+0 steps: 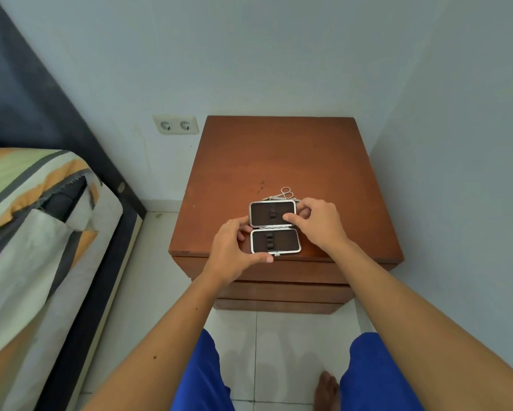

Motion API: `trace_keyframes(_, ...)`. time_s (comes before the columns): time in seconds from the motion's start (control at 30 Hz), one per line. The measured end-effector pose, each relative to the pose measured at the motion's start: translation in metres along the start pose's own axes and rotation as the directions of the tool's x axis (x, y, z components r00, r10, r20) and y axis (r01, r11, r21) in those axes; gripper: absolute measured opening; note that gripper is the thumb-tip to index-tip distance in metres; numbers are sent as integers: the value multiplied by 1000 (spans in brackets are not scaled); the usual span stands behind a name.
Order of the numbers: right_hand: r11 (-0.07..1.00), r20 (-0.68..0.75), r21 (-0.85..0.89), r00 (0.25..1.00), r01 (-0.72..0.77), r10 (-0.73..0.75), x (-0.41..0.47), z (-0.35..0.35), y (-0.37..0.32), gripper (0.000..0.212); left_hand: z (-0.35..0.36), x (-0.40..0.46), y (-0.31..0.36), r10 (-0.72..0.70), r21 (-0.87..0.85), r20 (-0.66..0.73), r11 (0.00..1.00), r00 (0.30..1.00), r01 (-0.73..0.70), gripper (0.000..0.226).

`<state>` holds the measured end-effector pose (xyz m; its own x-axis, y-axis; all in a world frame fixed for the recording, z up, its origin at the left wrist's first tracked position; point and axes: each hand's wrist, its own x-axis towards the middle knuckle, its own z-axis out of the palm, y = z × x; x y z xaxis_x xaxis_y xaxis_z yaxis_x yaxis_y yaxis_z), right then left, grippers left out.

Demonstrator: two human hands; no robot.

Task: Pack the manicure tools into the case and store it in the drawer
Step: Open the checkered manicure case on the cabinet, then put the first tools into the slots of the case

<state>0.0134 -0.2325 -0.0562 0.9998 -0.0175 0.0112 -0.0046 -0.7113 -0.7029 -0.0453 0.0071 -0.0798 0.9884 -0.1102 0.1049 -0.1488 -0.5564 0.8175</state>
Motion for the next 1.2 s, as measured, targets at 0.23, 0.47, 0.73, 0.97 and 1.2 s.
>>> trace_keyframes(0.23,998,-62,65,998,-11,16,-3,10,6,25,-1,-2,3,-20,18,-4,1000,1000,20,82)
trace_keyframes(0.47,999,-133,39,991,38,-32,-17,11,1,22,-5,-2,7,-59,5,32,998,998,58,86)
trace_keyframes(0.73,995,-135,-31,986,98,-101,-70,4,15,17,-17,35,18,-99,87,-13,991,995,100,34)
trace_keyframes(0.97,998,-99,-64,995,24,-30,-77,-2,18,10,-16,48,21,-116,297,20,949,993,105,11)
trace_keyframes(1.2,996,-75,-87,997,-16,10,-53,-11,15,12,-22,11,8,-67,168,93,985,993,51,30)
